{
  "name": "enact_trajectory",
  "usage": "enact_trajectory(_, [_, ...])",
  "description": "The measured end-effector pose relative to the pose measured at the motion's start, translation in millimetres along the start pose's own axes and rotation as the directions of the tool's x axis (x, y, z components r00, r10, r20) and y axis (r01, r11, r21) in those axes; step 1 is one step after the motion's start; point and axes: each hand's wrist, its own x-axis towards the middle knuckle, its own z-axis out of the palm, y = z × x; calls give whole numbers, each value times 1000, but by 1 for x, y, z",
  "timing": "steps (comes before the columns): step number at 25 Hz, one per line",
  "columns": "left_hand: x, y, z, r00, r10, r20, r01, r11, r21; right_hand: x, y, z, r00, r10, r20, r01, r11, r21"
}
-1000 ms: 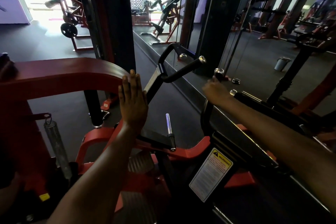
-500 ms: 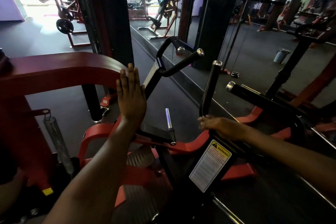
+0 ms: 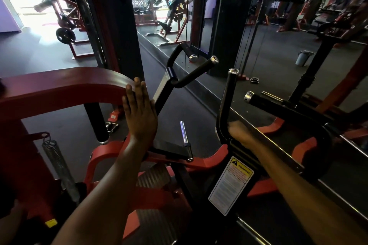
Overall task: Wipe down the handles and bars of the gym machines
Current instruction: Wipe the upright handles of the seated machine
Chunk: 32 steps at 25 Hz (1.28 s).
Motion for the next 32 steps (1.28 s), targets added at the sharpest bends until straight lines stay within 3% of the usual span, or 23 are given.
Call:
enact_trajectory(2, [-1, 0, 3, 1000, -7, -28, 7, 1000, 9, -16, 5, 10, 968, -177, -179, 85, 899, -429])
enact_trajectory(4, [1, 1, 6, 999, -14, -51, 15, 1000, 15, -11, 6, 10, 959, -227, -168, 132, 886, -444])
enact_trajectory(6, [0, 1, 5, 999, -6, -43, 7, 1000, 9, 0, 5, -5, 999, -42, 1, 42, 999, -23])
enact_trajectory(8, [0, 2, 2, 999, -6, -34, 7, 1000, 26, 7, 9, -19, 944, 39, 328, -177, 898, 403])
enact_trajectory(9, [0, 1, 1, 1000, -5, -28, 6, 1000, 30, 7, 12, -22, 908, 56, 415, -262, 849, 458])
enact_trajectory(13, [-3, 0, 3, 1000, 3, -24, -3, 1000, 14, 11, 9, -15, 924, 62, 378, -255, 835, 488])
enact_trajectory(14, [-2, -1, 5, 1000, 3, -31, -3, 1000, 6, 22, 2, -17, 945, 59, 321, -242, 786, 569])
enact_trajectory(16, [-2, -1, 6, 999, 8, -39, -9, 1000, -24, 51, -18, -21, 985, 53, 167, -166, 577, 800])
enact_trajectory(18, [-3, -1, 7, 999, 13, -45, -16, 999, -52, 61, -34, -25, 998, -22, 55, -41, 409, 912])
enact_trajectory(20, [-2, -2, 7, 999, 18, -48, -21, 998, -63, 46, -34, -26, 983, -171, 64, 15, 425, 905])
enact_trajectory(23, [-2, -2, 8, 998, 18, -67, -22, 998, -61, 31, -16, -26, 952, -242, 189, 3, 623, 782])
enact_trajectory(28, [-4, -1, 10, 997, 6, -76, -10, 998, -57, 14, 2, -18, 951, -75, 301, -58, 911, 409])
enact_trajectory(30, [-5, -2, 12, 996, 2, -88, -6, 999, -52, 3, -9, -19, 980, -34, 195, 41, 999, -32])
enact_trajectory(32, [-5, -2, 14, 995, 9, -99, -14, 999, -51, -9, -42, -24, 980, -194, -44, 148, 859, -491])
